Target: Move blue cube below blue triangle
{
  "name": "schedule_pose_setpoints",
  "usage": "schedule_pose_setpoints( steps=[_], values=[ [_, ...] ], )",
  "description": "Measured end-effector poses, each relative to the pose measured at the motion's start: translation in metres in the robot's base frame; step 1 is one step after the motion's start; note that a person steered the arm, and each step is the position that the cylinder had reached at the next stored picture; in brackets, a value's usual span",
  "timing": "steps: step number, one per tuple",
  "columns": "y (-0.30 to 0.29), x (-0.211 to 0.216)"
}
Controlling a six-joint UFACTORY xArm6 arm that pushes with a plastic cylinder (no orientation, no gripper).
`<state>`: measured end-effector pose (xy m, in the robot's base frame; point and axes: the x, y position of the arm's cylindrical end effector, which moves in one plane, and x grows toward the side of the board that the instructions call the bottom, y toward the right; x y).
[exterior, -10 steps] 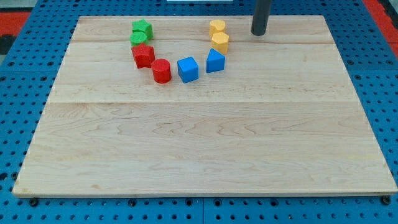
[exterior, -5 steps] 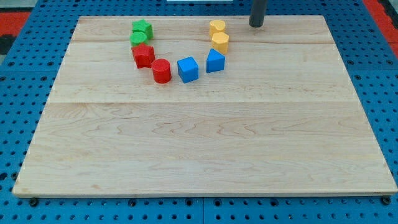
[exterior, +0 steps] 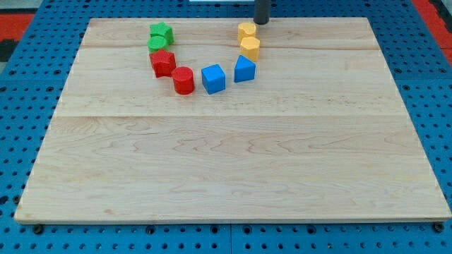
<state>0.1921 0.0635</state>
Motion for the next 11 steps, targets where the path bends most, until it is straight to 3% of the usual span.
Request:
schedule_pose_setpoints(
  steps=[2, 4, 9, 11],
  values=[
    [-0.021, 0.001],
    [-0.102, 0.001],
    [-0.089, 0.135],
    [-0.081, 0.158]
  ],
)
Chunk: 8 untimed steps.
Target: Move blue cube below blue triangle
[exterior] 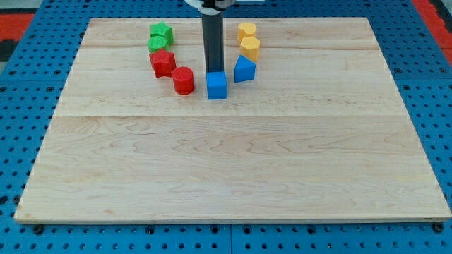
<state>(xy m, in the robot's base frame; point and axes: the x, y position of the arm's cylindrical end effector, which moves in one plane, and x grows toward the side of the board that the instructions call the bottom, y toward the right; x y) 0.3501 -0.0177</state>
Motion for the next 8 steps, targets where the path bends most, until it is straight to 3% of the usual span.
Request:
schedule_pose_setpoints(
  steps=[2, 3, 5, 6, 8],
  values=[
    [0.025, 0.019],
    [-0.026, 0.019],
    [-0.039, 0.039],
    [-0.035, 0.061],
    [0.006, 0.048]
  ],
)
